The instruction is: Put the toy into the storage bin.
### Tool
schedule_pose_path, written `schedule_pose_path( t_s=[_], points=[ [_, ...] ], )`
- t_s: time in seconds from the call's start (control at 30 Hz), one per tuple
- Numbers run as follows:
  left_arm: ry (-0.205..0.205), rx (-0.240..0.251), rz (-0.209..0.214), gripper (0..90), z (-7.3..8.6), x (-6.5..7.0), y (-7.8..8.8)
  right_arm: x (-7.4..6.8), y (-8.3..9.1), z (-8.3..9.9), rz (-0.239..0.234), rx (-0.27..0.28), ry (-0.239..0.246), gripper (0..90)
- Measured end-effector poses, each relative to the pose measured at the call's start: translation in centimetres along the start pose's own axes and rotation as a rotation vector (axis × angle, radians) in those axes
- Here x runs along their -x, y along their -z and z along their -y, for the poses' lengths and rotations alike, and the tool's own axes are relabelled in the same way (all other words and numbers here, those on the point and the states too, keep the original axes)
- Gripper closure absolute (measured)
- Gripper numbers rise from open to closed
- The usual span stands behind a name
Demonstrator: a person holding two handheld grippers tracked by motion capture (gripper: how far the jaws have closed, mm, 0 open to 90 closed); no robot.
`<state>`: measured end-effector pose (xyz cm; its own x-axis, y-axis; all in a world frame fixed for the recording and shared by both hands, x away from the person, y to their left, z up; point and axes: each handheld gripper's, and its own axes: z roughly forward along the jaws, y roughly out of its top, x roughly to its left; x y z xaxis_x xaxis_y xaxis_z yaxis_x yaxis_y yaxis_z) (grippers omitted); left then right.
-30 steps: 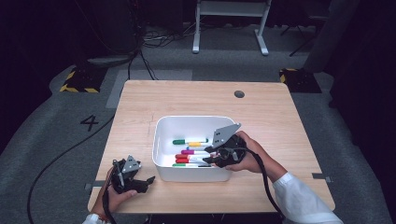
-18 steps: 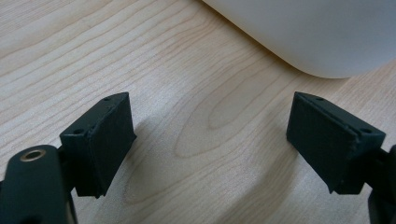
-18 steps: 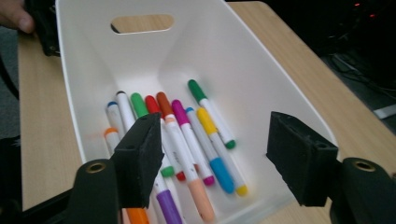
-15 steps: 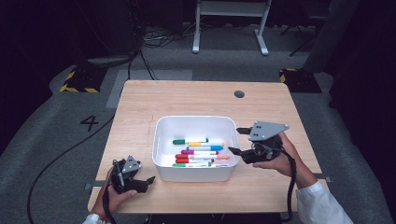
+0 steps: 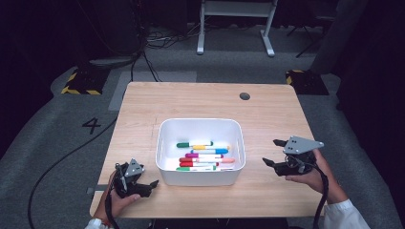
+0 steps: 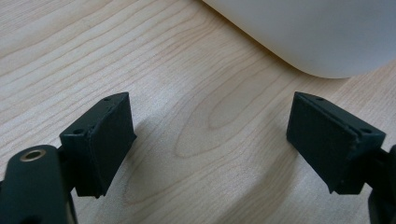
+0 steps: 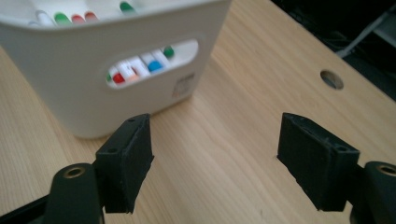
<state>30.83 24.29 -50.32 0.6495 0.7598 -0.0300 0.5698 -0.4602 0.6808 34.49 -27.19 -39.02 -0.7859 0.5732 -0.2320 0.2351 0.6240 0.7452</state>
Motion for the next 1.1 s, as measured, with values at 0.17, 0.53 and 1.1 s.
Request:
schedule_pose_path(
  t_s=[0.17, 0.53, 1.1],
  points=[
    [0.002, 0.0, -0.003, 15.1, 0.0, 0.0, 0.0, 0.5, -1.0, 4.0, 0.002, -0.061, -0.033, 25.5],
    [0.0, 0.001, -0.003, 15.1, 0.0, 0.0, 0.0, 1.3, -2.3, 9.6, 0.01, -0.116, -0.141, 23.7],
    [0.002, 0.0, -0.003, 15.1, 0.0, 0.0, 0.0, 1.8, -2.6, 13.5, 0.004, -0.054, -0.305, 19.0]
  ],
)
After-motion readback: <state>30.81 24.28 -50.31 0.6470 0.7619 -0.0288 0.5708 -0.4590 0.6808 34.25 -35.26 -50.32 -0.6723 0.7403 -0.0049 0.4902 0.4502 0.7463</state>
